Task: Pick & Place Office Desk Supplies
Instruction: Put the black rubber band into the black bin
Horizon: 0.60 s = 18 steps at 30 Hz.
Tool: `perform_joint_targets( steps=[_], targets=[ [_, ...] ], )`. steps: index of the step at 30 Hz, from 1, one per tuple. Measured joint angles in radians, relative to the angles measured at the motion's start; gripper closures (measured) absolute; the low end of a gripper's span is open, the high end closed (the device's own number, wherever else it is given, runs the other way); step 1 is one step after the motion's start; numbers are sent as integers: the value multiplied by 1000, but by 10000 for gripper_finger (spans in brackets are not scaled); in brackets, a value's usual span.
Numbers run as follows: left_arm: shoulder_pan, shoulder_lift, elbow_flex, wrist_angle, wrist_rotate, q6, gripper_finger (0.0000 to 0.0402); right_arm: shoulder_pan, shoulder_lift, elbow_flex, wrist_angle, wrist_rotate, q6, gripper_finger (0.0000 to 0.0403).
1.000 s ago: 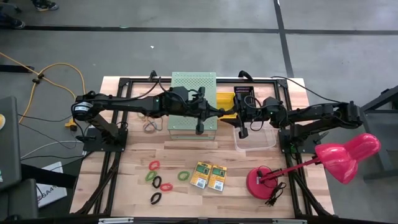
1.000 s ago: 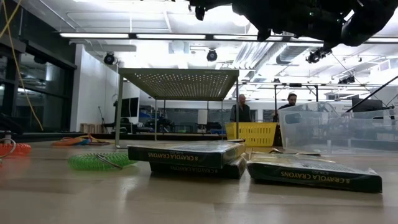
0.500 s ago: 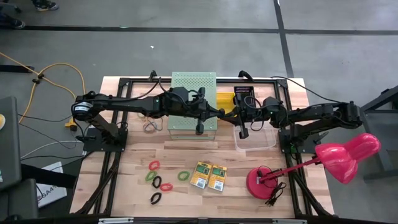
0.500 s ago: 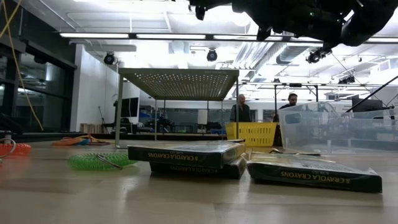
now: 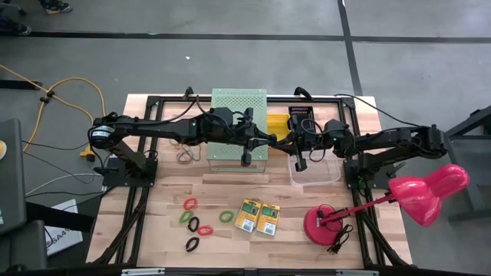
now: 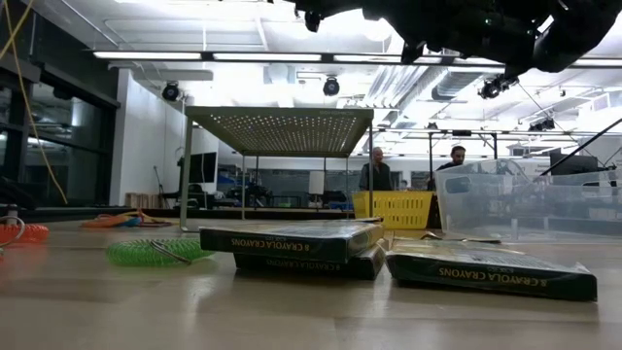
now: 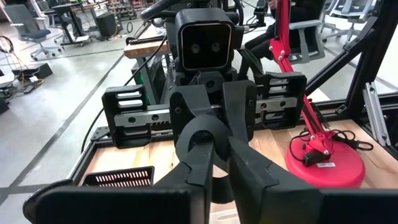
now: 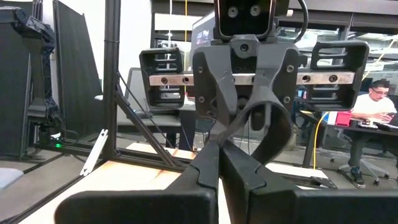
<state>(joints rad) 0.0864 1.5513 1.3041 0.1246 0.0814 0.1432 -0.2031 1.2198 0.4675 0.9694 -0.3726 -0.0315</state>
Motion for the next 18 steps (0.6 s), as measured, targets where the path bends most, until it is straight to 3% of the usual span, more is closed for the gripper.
perform_joint_targets(
  steps=[5,18],
  targets=[
    [0,0,0,-1,0,0,334,0,0,0,-1,-2,0,401],
    [0,-2,0,-52,-3,-17,331,0,-8,-1,-32,0,0,401]
  ],
)
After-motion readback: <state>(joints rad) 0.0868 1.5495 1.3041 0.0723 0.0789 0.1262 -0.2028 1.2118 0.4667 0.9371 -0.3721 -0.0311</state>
